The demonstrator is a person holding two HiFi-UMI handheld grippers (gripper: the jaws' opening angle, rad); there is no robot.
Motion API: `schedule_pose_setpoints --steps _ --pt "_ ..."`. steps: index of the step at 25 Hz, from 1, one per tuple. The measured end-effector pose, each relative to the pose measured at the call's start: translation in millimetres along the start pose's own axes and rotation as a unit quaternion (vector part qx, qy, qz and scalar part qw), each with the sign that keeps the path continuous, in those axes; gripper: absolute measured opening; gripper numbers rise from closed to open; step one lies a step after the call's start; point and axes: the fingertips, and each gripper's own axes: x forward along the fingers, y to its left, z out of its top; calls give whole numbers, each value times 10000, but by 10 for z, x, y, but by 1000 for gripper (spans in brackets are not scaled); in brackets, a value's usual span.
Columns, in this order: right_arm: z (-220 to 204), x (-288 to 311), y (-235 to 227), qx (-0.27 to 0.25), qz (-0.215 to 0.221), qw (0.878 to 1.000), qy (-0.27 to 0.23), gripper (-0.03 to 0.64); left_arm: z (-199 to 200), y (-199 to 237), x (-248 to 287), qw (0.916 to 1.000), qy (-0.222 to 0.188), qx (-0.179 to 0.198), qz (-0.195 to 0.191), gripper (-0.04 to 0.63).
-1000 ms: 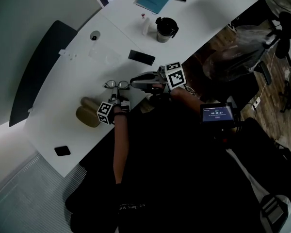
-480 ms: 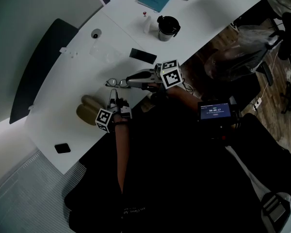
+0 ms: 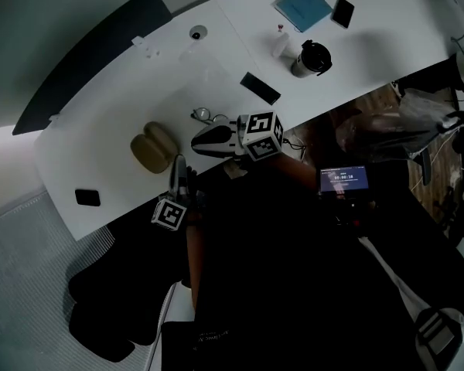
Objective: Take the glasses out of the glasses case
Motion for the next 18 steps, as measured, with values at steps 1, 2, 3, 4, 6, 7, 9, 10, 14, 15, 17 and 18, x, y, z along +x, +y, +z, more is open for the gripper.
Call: schedule_pose_setpoints --steps 1,2,3,4,6,7,9,10,14,15,17,18 --pt "-24 120 52 -167 59 9997 147 38 55 23 -84 9996 26 297 -1 -8" --pt "-52 228 68 -377 47 9988 311 37 91 72 -156 9983 110 572 21 -8" --pt "-85 322 46 -615 -36 9969 495 37 112 127 -212 9964 223 814 44 -8" --pt "-112 405 0 -859 -165 9938 684 32 131 163 -247 9942 344 1019 52 -8" --pt "-98 557 -76 -1259 -417 9870 907 12 178 150 -293 9889 607 1359 27 -8" --pt "-68 628 -90 -1361 -490 9853 908 11 206 139 -319 9854 744 1529 2 -8" --pt "-18 756 -102 -1403 -557 9849 851 9 283 143 -346 9796 930 1784 -20 -6" --pt "-14 812 -104 -1416 -577 9845 858 9 325 160 -354 9784 959 1832 -21 -6" --pt "-95 1026 -113 -1541 -551 9810 1045 9 485 254 -393 9795 923 1787 -86 -6" --pt "-110 1086 -116 -1546 -545 9807 1069 9 520 291 -403 9795 936 1783 -105 -6" --pt "-139 1187 -113 -1574 -542 9797 1119 9 565 353 -425 9785 1007 1793 -143 -6" --pt "-150 1223 -121 -1595 -548 9789 1154 9 581 373 -431 9776 1056 1813 -163 -6"
